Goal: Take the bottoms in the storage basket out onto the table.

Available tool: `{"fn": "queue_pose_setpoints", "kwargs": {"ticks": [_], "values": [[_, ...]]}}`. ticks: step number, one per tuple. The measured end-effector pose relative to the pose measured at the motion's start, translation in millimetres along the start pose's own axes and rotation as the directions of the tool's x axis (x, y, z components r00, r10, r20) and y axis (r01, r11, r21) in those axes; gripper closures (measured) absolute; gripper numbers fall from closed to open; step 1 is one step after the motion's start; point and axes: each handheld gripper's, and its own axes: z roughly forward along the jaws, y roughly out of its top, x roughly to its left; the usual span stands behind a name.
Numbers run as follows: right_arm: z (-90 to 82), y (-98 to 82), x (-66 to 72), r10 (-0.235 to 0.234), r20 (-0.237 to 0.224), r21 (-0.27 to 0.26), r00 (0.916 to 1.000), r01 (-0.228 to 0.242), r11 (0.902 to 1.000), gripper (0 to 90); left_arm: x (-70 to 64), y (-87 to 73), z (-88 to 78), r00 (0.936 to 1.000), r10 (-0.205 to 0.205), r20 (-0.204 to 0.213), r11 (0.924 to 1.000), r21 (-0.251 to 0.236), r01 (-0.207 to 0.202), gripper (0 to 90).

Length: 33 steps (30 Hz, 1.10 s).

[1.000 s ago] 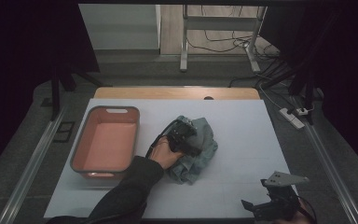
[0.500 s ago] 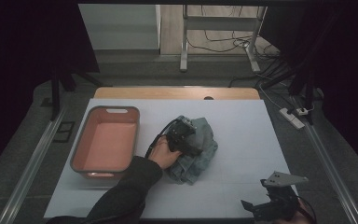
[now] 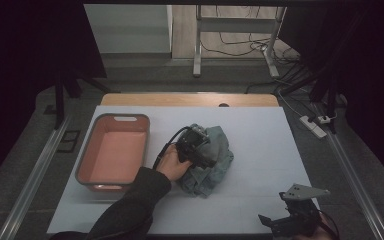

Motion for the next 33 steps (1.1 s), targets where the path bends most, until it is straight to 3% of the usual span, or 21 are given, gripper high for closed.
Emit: {"fn": "queue_pose_setpoints", "kwargs": {"ticks": [4,14,33], "values": [[-0.2,0.1,0.1,0.000,0.001,0.004,1.0000,0.000,1.0000,0.7,0.0,0.3,-2.7,0.9996,0.007,0.028,1.0000,-0.002,-0.006,0.0],[0.2,0.2,0.4,-0.004,-0.001,0.009,1.0000,0.004,0.9999,0.6,-4.9,2.6,-7.9,0.9991,0.004,0.043,1.0000,0.004,-0.004,0.0],[0.9,0.2,1.0,-0.006,0.001,0.007,1.0000,0.006,1.0000,0.7,-12.0,3.0,-23.9,0.9985,0.032,0.044,0.9994,-0.018,-0.031,0.0]]}}
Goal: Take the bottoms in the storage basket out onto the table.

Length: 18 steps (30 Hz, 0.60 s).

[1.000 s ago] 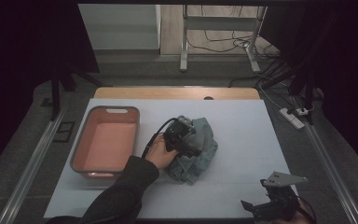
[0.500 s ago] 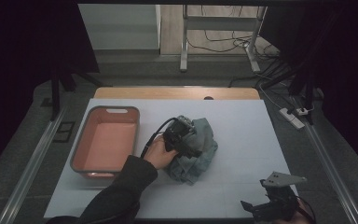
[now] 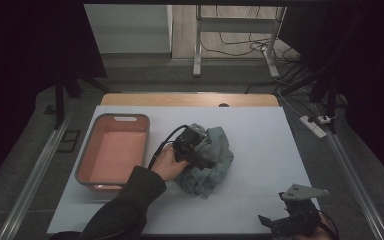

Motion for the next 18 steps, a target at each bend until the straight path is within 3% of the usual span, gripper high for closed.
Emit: {"fn": "queue_pose_setpoints", "kwargs": {"ticks": [8,18], "values": [[0.1,0.1,0.1,-0.002,0.001,0.002,1.0000,0.002,1.0000,0.7,-2.6,-2.4,-5.3,0.9998,0.014,-0.011,0.9999,-0.001,-0.014,0.0],[-0.1,0.1,0.1,-0.002,0.001,0.002,1.0000,0.002,1.0000,0.6,-3.4,-7.4,-10.9,1.0000,0.003,-0.009,0.9999,-0.017,-0.004,0.0]]}}
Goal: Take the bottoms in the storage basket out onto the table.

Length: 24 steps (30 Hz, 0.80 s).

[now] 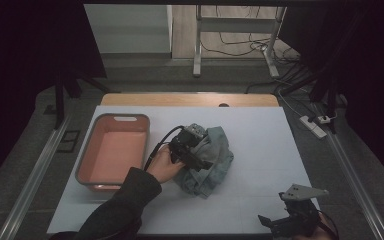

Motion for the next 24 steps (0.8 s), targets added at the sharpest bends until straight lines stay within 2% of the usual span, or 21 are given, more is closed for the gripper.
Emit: {"fn": "queue_pose_setpoints", "kwargs": {"ticks": [5,9,15,24], "values": [[-0.3,0.0,0.2,-0.002,0.001,-0.001,1.0000,0.002,1.0000,0.7,-0.5,-1.1,-1.5,1.0000,-0.002,-0.003,0.9999,-0.013,0.002,0.0],[-0.6,-0.3,-0.1,-0.002,-0.001,-0.006,1.0000,0.002,1.0000,0.7,-2.9,-2.3,-3.3,0.9998,0.011,-0.017,0.9999,-0.007,-0.011,0.0],[-0.6,-0.3,0.2,-0.003,0.001,-0.006,1.0000,0.003,1.0000,0.7,-3.9,-7.7,-6.0,0.9997,-0.002,-0.025,0.9994,-0.035,0.001,0.0],[-1.5,-0.6,0.0,0.005,-0.002,-0.013,1.0000,-0.005,0.9999,0.7,-5.6,-13.7,-12.6,0.9994,-0.018,-0.030,0.9990,-0.042,0.017,0.0]]}}
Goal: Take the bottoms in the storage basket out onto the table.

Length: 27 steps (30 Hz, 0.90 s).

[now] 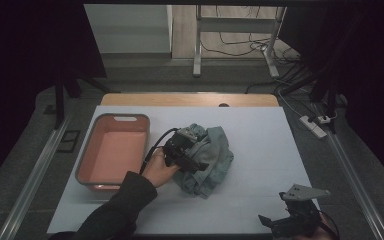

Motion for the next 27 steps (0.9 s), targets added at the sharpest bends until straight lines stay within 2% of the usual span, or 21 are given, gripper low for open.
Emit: {"fn": "queue_pose_setpoints", "kwargs": {"ticks": [10,27], "values": [[-0.4,0.0,0.2,0.001,0.001,-0.003,1.0000,-0.001,1.0000,0.6,-0.8,-3.4,-8.1,0.9999,-0.012,0.005,0.9999,-0.009,0.012,0.0],[-0.6,-0.1,0.3,-0.004,0.000,-0.006,1.0000,0.004,1.0000,0.7,-9.1,-6.9,-15.6,0.9999,0.008,-0.010,0.9999,-0.013,-0.008,0.0]]}}
